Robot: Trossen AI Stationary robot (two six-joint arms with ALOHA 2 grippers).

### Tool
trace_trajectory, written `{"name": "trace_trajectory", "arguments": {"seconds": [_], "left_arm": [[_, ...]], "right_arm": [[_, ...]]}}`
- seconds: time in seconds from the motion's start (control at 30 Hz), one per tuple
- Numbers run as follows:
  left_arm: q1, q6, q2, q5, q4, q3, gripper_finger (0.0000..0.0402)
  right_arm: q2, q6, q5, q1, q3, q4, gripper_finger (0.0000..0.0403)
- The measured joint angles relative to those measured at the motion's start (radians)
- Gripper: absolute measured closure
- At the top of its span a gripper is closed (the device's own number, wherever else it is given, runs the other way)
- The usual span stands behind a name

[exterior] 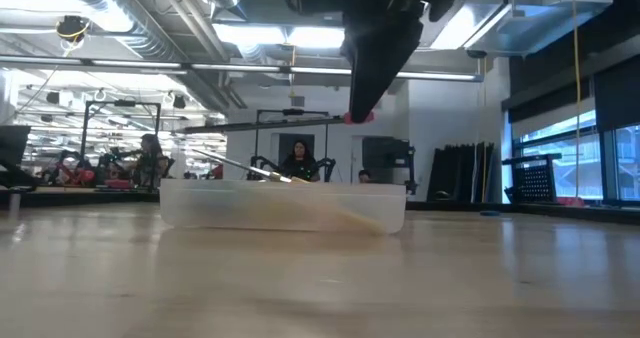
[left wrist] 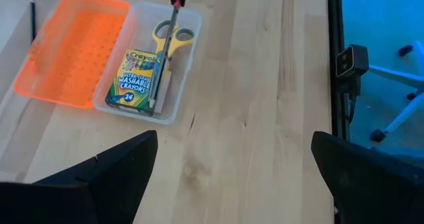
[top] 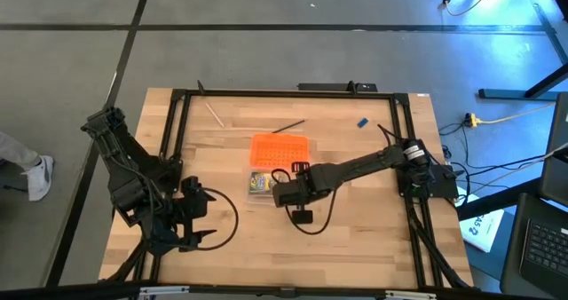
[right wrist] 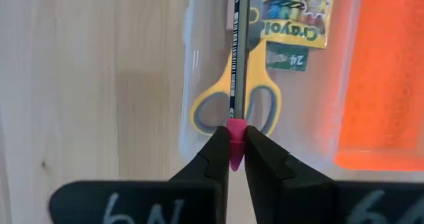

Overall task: Pack school essentials
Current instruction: Put the black pencil into the supply box

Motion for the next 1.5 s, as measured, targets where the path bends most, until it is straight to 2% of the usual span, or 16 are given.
{"name": "trace_trajectory", "arguments": {"seconds": [0.27,0.6,1.13,1.5], "left_arm": [[0.0,0.0,0.0,0.0,0.0,0.0,0.0008],[0.0,0.0,0.0,-0.002,0.0,0.0,0.0008],[0.0,-0.003,0.0,-0.003,0.0,0.0,0.0008],[0.0,-0.003,0.0,-0.003,0.0,0.0,0.0008]], "right_arm": [[0.005,0.002,-0.033,0.004,-0.001,-0.014,0.0365],[0.008,0.005,-0.036,0.003,-0.098,0.028,0.0364],[0.018,-0.017,-0.054,0.001,-0.099,0.117,0.0364],[0.018,0.006,-0.052,0.0,-0.099,0.118,0.0334]]}}
